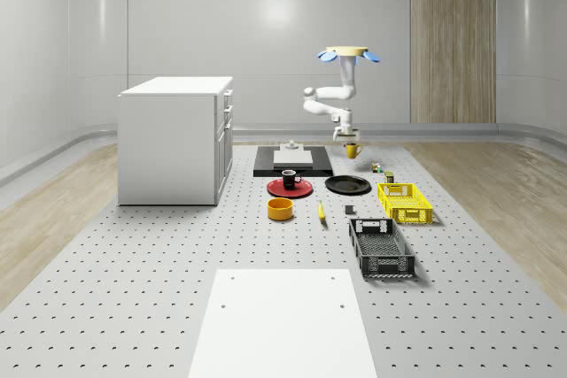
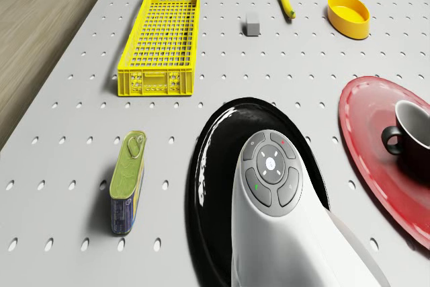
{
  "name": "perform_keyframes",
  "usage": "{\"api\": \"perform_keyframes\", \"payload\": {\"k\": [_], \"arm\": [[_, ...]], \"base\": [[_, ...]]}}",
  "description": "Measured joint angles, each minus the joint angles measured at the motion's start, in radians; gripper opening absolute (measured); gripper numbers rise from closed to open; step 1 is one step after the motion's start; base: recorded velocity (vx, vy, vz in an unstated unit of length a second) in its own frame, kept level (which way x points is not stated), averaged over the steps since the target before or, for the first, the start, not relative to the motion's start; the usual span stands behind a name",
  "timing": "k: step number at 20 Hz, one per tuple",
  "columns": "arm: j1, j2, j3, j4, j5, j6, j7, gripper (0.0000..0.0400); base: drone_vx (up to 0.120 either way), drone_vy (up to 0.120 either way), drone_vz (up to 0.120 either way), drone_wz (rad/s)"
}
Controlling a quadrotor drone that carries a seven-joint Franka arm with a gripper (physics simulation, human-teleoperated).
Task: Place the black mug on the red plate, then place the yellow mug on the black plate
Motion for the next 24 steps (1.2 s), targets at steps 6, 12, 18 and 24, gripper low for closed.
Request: {"api": "perform_keyframes", "payload": {"k": [6, 12, 18, 24], "arm": [[-0.001, -0.003, 0.0, 0.0, 0.001, 0.003, 0.001, 0.011], [-0.003, -0.005, 0.0, 0.0, 0.003, 0.005, 0.002, 0.011], [-0.004, -0.008, 0.001, 0.001, 0.004, 0.007, 0.003, 0.011], [-0.005, -0.01, 0.001, 0.001, 0.005, 0.009, 0.004, 0.011]], "base": [[0.12, -0.12, 0.0, 0.0], [0.12, -0.073, 0.0, 0.0], [0.12, 0.0, 0.0, 0.0], [0.12, 0.0, -0.107, 0.0]]}}
